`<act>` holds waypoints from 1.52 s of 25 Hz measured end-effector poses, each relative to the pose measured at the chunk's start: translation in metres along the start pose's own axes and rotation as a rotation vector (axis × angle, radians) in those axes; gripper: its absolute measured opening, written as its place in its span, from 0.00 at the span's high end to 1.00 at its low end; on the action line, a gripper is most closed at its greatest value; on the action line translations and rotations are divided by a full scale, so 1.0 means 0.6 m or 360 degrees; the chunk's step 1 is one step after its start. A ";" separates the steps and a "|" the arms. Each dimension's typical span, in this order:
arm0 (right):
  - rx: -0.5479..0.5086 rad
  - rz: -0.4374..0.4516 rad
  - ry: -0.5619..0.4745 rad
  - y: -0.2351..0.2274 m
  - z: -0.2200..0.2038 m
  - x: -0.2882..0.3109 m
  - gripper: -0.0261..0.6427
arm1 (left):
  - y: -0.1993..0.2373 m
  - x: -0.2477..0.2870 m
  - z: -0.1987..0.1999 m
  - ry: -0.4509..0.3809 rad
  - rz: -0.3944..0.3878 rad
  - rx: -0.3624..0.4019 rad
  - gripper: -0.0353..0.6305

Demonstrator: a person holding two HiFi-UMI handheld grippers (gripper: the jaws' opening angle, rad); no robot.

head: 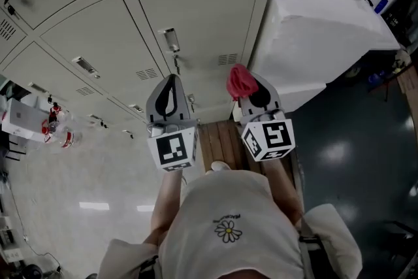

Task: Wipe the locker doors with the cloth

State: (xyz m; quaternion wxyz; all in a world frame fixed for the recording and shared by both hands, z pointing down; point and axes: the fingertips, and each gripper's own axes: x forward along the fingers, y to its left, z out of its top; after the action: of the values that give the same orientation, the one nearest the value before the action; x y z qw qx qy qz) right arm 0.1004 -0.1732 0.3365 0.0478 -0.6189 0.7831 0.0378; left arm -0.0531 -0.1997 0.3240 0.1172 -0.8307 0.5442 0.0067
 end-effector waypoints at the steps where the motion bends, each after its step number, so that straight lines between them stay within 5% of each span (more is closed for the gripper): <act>1: 0.0007 0.0050 -0.0050 0.011 0.027 0.020 0.90 | 0.010 0.005 0.007 -0.0001 0.0015 0.0012 0.92; 8: -0.0020 0.0387 -0.0339 0.123 0.232 0.193 0.90 | 0.075 0.029 0.057 -0.0038 0.0119 0.0037 0.92; 13: -0.0141 0.0486 -0.0346 0.200 0.273 0.281 0.90 | 0.097 0.033 0.073 -0.0046 0.0141 0.0041 0.92; 20: -0.0359 0.0384 -0.0250 0.228 0.243 0.334 0.90 | 0.129 0.019 0.056 0.0001 0.0197 -0.0014 0.92; 28: -0.0421 0.0355 -0.0263 0.224 0.248 0.333 0.90 | 0.137 0.026 0.062 -0.0022 0.0209 -0.0019 0.92; 38: -0.0474 0.0059 -0.0354 0.057 0.264 0.281 0.90 | 0.123 0.049 0.059 -0.0024 0.0168 -0.0017 0.92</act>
State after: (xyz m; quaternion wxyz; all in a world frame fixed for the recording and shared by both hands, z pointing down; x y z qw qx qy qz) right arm 0.0329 -0.3096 0.1590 0.0412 -0.5965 0.7701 0.2223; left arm -0.1036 -0.2473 0.2717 0.1163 -0.8014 0.5863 0.0222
